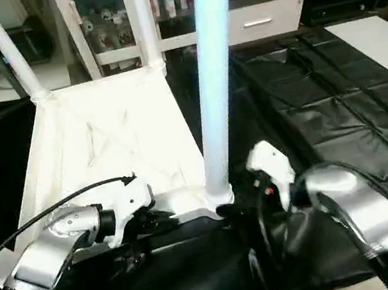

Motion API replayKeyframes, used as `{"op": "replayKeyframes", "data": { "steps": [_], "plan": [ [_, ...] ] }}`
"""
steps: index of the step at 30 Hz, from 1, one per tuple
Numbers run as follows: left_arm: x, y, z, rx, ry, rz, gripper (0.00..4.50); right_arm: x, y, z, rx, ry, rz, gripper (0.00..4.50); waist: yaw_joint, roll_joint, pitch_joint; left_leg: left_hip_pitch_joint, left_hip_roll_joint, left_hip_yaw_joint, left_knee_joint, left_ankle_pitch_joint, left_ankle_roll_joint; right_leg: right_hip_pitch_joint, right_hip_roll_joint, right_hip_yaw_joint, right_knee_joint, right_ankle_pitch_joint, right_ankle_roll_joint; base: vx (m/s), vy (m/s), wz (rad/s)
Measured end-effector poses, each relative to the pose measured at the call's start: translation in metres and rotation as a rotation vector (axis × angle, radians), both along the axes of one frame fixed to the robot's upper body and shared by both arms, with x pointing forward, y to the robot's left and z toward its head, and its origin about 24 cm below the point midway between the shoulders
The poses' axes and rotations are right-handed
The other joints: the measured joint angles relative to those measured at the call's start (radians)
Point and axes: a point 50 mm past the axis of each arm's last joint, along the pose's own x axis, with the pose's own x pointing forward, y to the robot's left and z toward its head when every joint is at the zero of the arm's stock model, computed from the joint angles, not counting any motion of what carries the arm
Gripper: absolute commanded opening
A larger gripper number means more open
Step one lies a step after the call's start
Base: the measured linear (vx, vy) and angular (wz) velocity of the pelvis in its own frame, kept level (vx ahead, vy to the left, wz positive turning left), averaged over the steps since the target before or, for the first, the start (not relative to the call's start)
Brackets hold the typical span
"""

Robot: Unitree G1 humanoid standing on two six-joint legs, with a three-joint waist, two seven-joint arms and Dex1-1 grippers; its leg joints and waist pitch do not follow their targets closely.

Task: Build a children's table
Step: Rotate leg to tighten

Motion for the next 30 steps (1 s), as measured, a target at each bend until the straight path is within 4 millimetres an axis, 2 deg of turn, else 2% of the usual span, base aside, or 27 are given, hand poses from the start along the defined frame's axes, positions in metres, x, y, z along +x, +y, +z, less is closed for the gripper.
{"op": "replayKeyframes", "data": {
  "steps": [6, 7, 20, 21, 30],
  "plan": [
    [0.000, -0.001, 0.000, 0.000, 0.001, -0.002, 0.00, 0.007, 0.005, -0.004, 0.003, 0.014, 0.033, 4.45, 0.002, 0.000, 0.000, -0.002, 0.000, 0.001, 0.000, 0.001, 0.003, -0.002, 0.000, 0.000, 0.000, 0.000, 0.000, 0.000, 0.000, 0.00],
    [0.000, -0.001, 0.000, 0.001, 0.000, -0.001, 0.00, 0.008, 0.006, -0.005, 0.006, 0.021, 0.042, 4.19, 0.001, 0.000, 0.000, -0.002, 0.000, 0.001, 0.000, 0.001, 0.003, -0.002, 0.000, 0.000, 0.000, 0.000, 0.000, 0.000, 0.000, 0.00],
    [0.000, 0.000, 0.001, 0.003, 0.002, -0.002, 0.00, 0.010, 0.007, -0.010, 0.032, 0.049, 0.106, 3.17, 0.001, 0.000, 0.000, -0.002, 0.000, 0.001, 0.001, 0.001, 0.004, -0.002, 0.000, 0.000, 0.001, 0.000, 0.000, 0.000, 0.000, 0.00],
    [0.000, 0.000, 0.001, 0.003, 0.002, -0.002, 0.00, 0.010, 0.007, -0.010, 0.033, 0.048, 0.107, 2.94, 0.001, 0.000, 0.000, -0.002, 0.000, 0.001, 0.001, 0.001, 0.004, -0.002, 0.000, 0.000, 0.001, 0.000, 0.000, 0.000, 0.000, 0.00],
    [0.000, 0.004, 0.000, 0.009, 0.009, 0.012, 0.00, 0.013, 0.012, -0.013, 0.047, 0.042, 0.110, 2.77, -0.003, -0.002, 0.000, -0.001, 0.001, 0.001, 0.001, 0.004, 0.008, -0.002, 0.000, 0.000, 0.003, 0.000, -0.001, 0.000, 0.000, 0.00]
  ]
}}
